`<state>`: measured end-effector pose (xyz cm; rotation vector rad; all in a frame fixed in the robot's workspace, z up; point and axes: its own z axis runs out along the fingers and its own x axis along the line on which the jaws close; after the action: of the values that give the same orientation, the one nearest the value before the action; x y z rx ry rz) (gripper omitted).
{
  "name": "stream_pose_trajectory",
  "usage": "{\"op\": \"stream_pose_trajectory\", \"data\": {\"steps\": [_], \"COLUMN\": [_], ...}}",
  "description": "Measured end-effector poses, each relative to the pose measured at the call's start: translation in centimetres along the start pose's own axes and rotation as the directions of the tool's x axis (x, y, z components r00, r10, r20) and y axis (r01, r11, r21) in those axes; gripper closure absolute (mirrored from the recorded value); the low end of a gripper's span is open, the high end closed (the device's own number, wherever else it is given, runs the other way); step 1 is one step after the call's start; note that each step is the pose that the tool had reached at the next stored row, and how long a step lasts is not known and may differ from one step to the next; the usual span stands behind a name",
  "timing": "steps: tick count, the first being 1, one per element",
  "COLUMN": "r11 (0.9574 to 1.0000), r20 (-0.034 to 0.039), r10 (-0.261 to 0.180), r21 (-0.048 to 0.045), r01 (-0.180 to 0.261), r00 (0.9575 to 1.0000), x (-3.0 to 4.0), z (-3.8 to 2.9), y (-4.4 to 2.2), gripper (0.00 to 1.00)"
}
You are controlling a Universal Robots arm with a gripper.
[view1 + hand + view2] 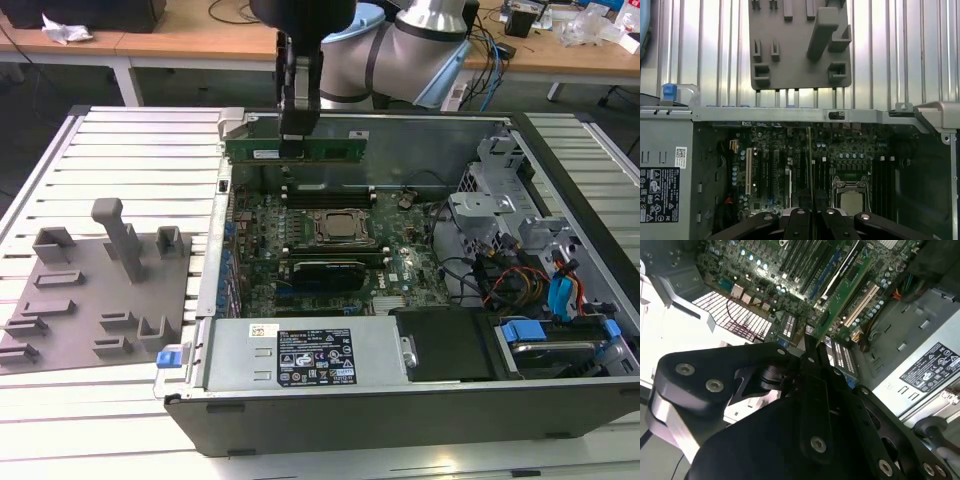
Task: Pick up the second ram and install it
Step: 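Pick up the second ram and move it above second insertion slot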
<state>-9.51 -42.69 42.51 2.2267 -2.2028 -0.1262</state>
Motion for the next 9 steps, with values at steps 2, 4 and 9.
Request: {"op": "stream_pose_trajectory", "data": {"steps": [2,4,9], "r11": [1.0,0.9994,0.9982], "r20": [0.006,0.0103,0.0119], "r10": [0.005,0.035,0.06], "r21": [0.0005,0.0019,0.0028], "r01": [-0.005,-0.035,-0.06], "r00": [1.0,0.9993,0.9981], "x": [-0.02,-0.05,-0.31], "z": [0.08,0.27,0.63], "y": [-0.26,-0.68,-1.66], "gripper": [0.86,0.86,0.86]}}
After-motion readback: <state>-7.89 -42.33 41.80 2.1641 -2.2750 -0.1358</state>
